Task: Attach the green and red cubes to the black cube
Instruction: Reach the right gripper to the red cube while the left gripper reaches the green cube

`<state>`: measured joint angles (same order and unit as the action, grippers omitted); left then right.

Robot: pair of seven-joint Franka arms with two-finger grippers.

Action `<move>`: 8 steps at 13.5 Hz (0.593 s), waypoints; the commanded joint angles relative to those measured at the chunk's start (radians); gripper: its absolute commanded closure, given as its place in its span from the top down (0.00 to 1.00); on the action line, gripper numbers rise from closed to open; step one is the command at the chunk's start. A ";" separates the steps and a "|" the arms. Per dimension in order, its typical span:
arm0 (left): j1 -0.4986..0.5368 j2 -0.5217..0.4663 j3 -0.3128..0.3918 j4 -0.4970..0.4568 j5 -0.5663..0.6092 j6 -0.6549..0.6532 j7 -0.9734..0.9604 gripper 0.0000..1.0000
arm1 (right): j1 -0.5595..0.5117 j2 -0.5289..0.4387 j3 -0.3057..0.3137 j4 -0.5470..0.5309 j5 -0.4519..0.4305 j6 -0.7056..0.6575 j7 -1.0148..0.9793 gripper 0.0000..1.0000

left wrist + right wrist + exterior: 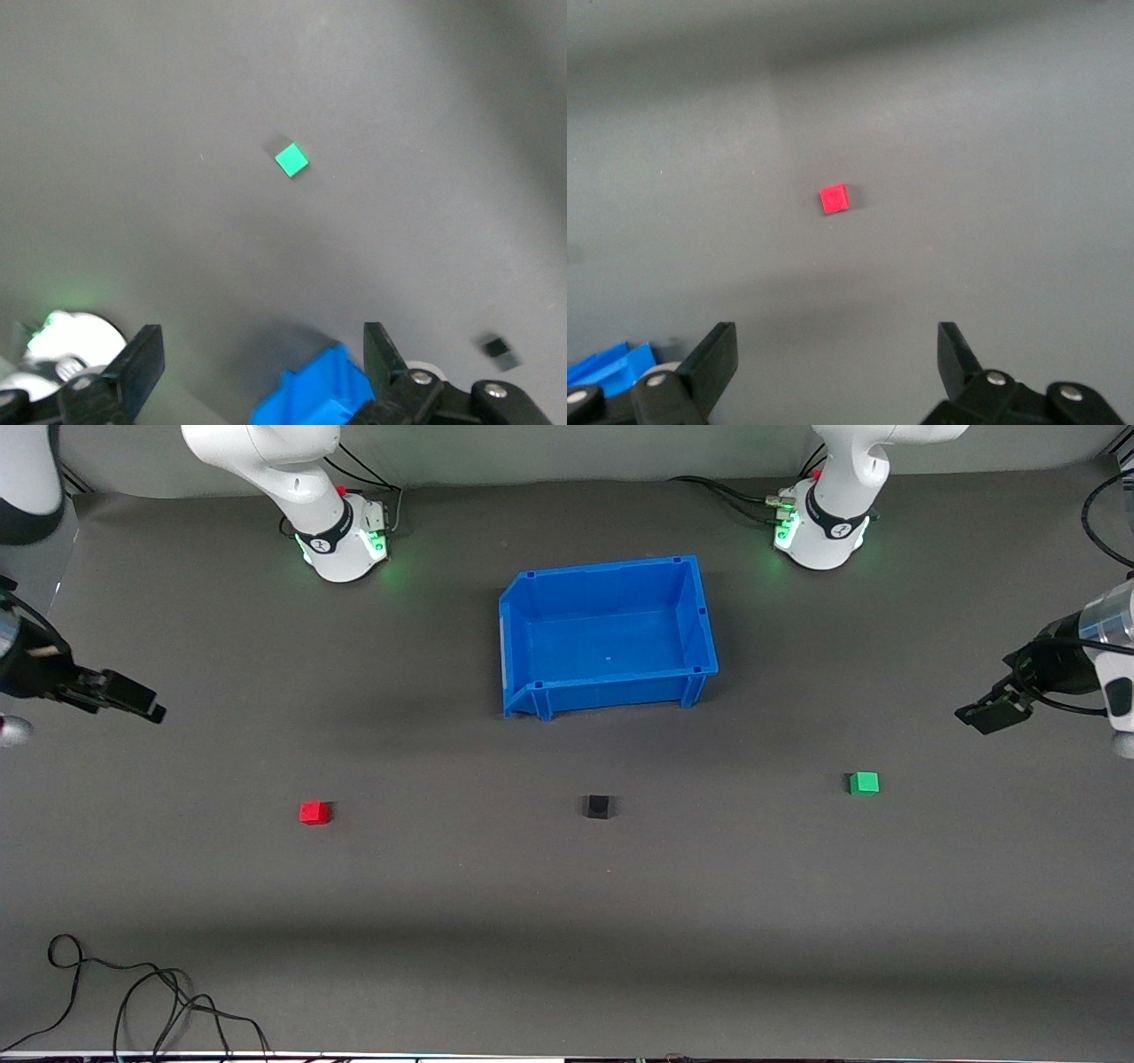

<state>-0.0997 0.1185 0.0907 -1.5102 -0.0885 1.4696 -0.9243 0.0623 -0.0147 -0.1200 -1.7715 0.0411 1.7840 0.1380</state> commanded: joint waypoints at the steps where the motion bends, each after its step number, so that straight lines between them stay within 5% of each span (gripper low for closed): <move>1: 0.055 -0.016 0.001 -0.045 -0.080 0.061 -0.222 1.00 | 0.024 -0.025 -0.001 -0.172 0.016 0.159 0.002 1.00; 4: 0.076 -0.051 0.001 -0.157 -0.124 0.168 -0.364 1.00 | 0.031 0.030 0.002 -0.325 0.028 0.384 0.000 1.00; 8: 0.126 -0.155 0.001 -0.491 -0.207 0.461 -0.367 1.00 | 0.062 0.168 0.000 -0.408 0.032 0.610 0.002 1.00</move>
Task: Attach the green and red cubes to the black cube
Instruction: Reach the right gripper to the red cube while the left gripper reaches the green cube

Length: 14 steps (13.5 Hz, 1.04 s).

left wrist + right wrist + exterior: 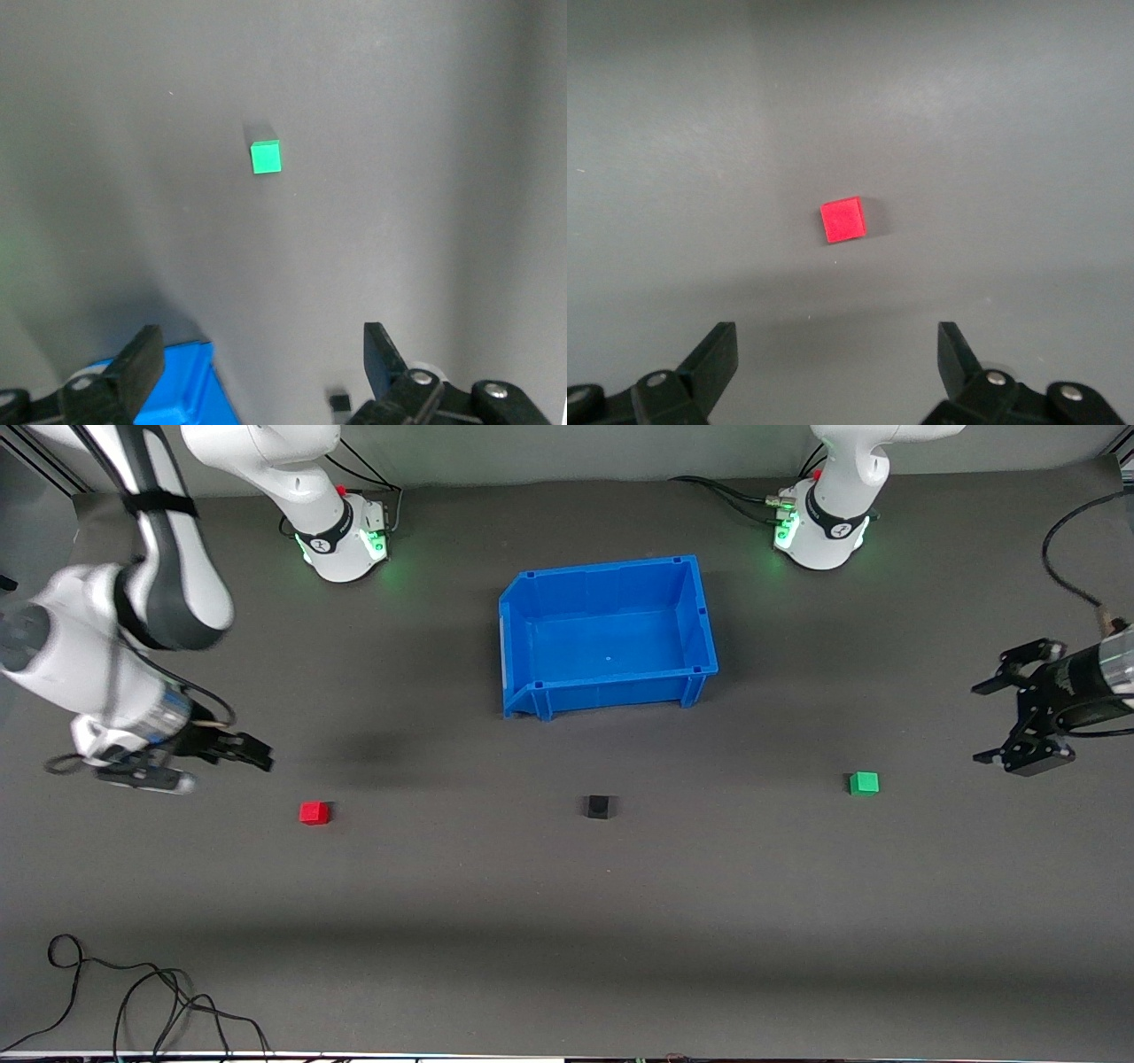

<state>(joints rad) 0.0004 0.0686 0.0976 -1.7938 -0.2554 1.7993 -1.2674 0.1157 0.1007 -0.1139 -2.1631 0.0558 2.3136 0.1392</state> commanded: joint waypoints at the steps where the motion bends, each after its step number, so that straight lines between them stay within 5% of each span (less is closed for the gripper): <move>1: 0.029 -0.098 -0.006 -0.248 -0.054 0.184 -0.023 1.00 | 0.009 0.086 -0.006 -0.021 0.019 0.126 0.002 1.00; 8: 0.024 0.095 -0.006 -0.398 -0.197 0.517 0.149 1.00 | 0.009 0.347 0.007 -0.018 0.052 0.415 -0.001 1.00; 14: 0.017 0.233 -0.009 -0.455 -0.341 0.701 0.319 1.00 | 0.012 0.404 0.020 -0.011 0.052 0.487 0.003 1.00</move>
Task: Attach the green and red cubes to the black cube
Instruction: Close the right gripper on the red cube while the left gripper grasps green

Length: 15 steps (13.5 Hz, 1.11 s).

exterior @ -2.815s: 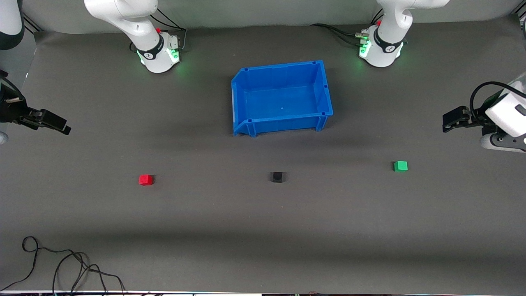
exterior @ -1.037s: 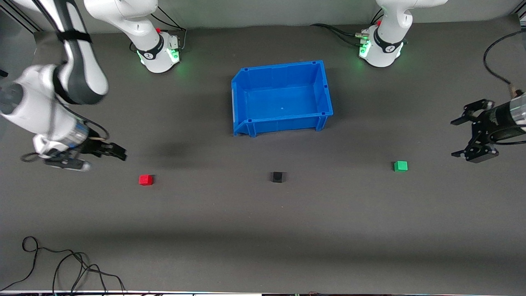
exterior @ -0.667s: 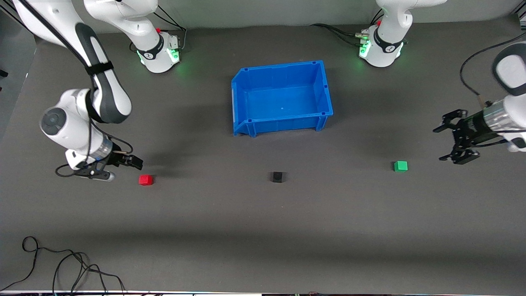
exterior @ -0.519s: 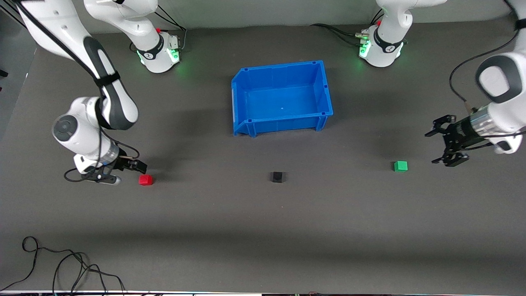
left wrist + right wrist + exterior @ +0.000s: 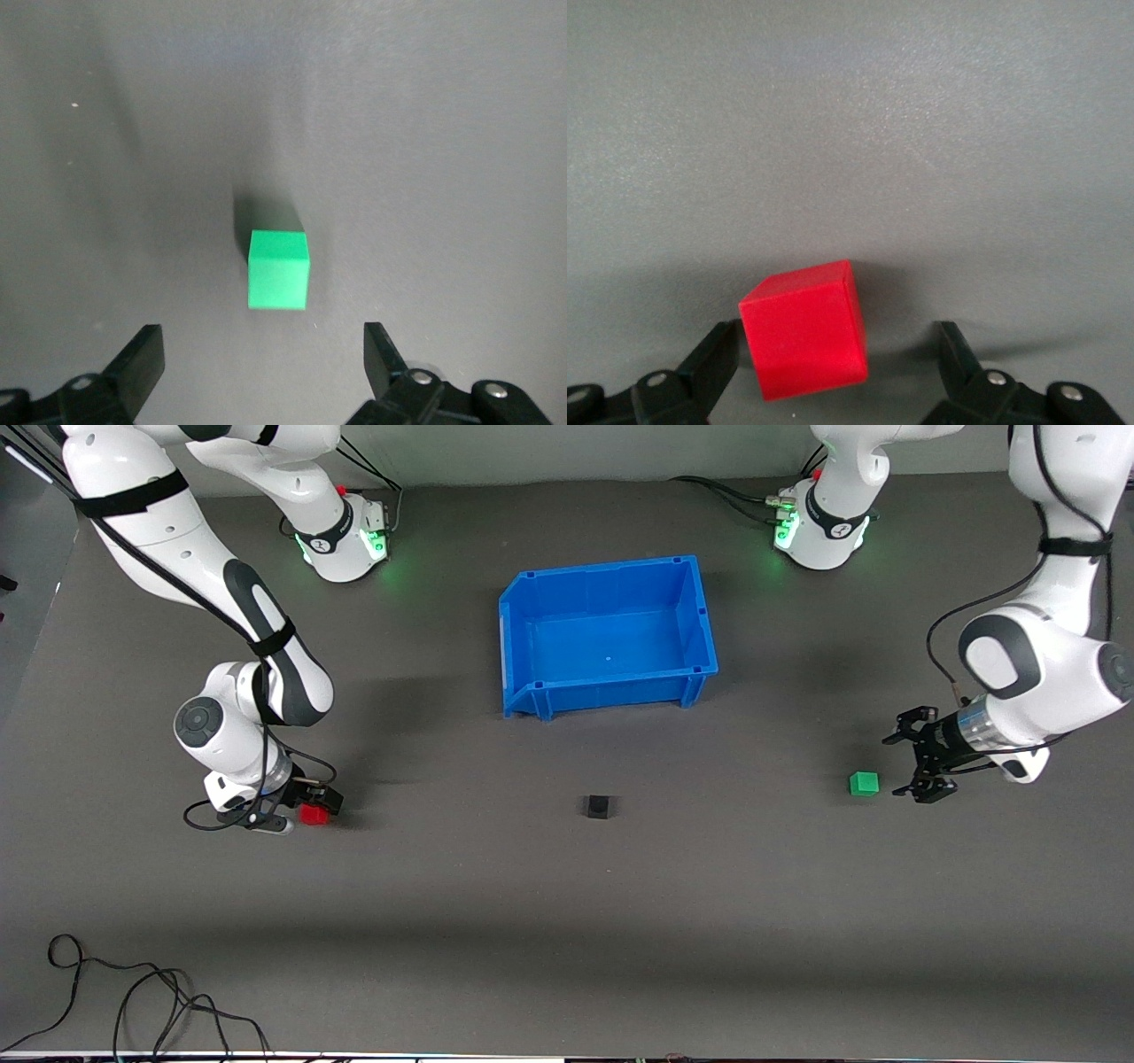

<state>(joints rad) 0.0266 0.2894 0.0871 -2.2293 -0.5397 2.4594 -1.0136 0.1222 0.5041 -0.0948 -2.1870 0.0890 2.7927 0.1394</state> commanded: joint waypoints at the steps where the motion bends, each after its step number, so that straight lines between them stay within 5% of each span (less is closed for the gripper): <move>1: -0.014 0.034 0.000 -0.019 -0.080 0.065 0.084 1.00 | 0.004 0.001 0.001 0.012 0.018 0.010 0.002 0.96; 2: -0.016 0.052 -0.001 -0.019 -0.092 0.090 0.089 1.00 | 0.004 0.001 0.001 0.013 0.018 0.010 0.002 0.69; 3: -0.019 0.069 -0.003 -0.019 -0.095 0.110 0.090 1.00 | 0.002 0.001 0.001 0.013 0.018 0.010 0.002 0.58; 9: -0.019 0.113 -0.018 -0.016 -0.137 0.165 0.110 0.99 | -0.003 0.002 0.001 0.042 0.020 0.005 0.000 0.58; 10: -0.019 0.113 -0.018 -0.016 -0.137 0.165 0.110 0.88 | -0.003 0.010 0.001 0.055 0.020 0.002 0.002 0.58; 13: -0.017 0.113 -0.018 -0.015 -0.137 0.162 0.110 0.33 | -0.003 0.027 0.001 0.073 0.035 0.004 0.000 0.58; 15: -0.016 0.113 -0.018 -0.015 -0.137 0.161 0.110 0.19 | -0.001 0.037 0.001 0.084 0.040 0.004 0.000 0.58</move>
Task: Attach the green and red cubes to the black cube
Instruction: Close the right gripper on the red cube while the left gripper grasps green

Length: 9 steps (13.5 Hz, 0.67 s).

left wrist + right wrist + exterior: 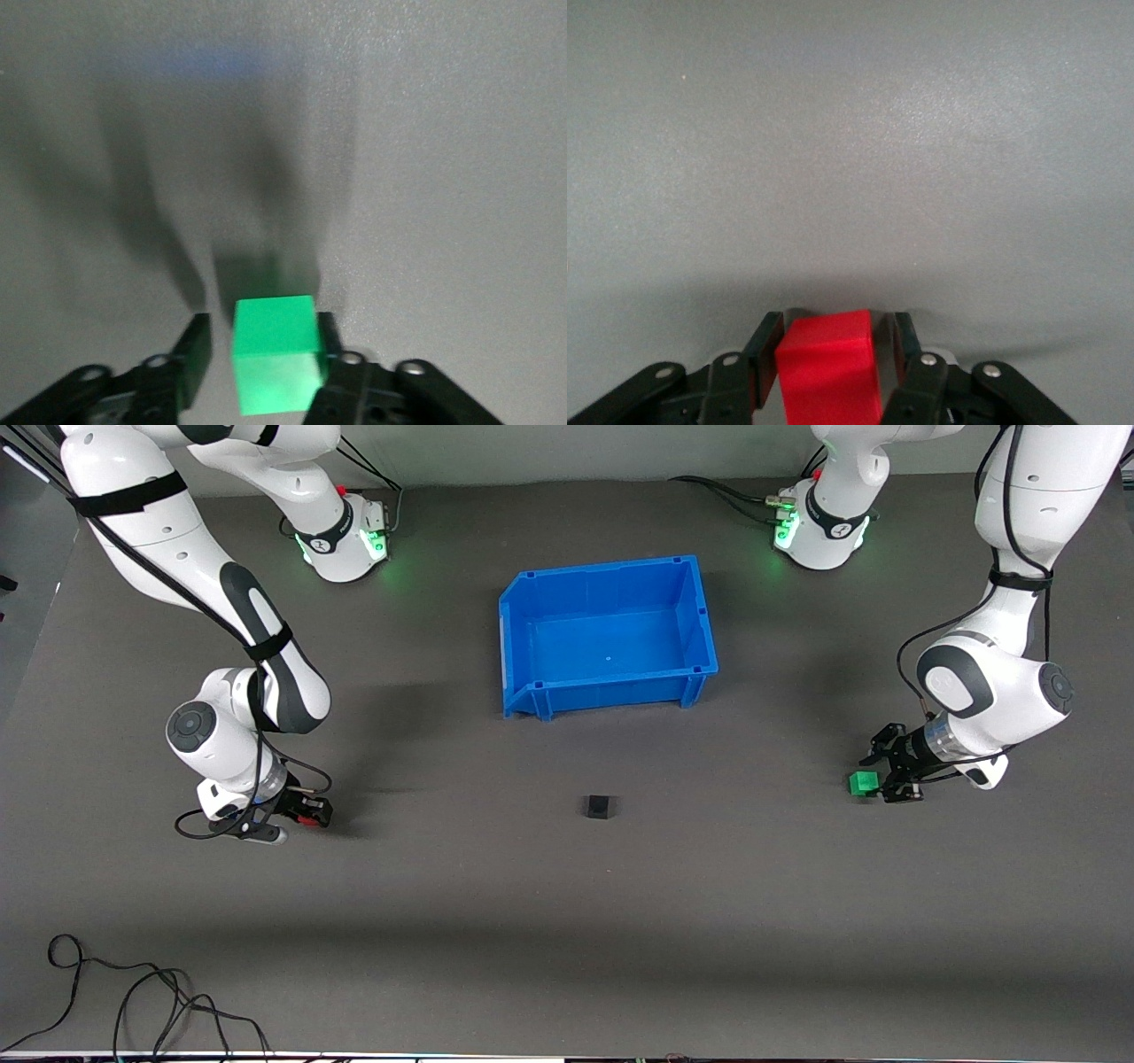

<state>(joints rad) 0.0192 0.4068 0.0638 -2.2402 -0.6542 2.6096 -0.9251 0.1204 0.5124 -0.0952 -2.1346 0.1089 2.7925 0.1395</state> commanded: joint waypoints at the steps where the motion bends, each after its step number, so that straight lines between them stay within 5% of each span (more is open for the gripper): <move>1: -0.008 -0.006 0.005 -0.001 -0.022 0.007 0.022 0.18 | 0.002 0.032 0.002 0.032 0.021 0.007 0.000 0.58; 5: -0.008 -0.011 0.005 0.001 -0.022 0.001 0.022 0.17 | 0.004 0.038 0.002 0.032 0.023 0.007 0.000 0.56; 7: -0.007 -0.017 0.005 0.002 -0.022 -0.002 0.022 0.17 | 0.004 0.037 0.003 0.032 0.023 0.007 0.000 0.28; 9: -0.007 -0.020 0.005 0.004 -0.022 -0.005 0.020 0.17 | 0.004 0.037 0.003 0.032 0.023 0.006 0.000 0.23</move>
<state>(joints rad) 0.0192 0.4064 0.0639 -2.2320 -0.6560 2.6096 -0.9235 0.1206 0.5288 -0.0964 -2.1191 0.1155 2.7912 0.1395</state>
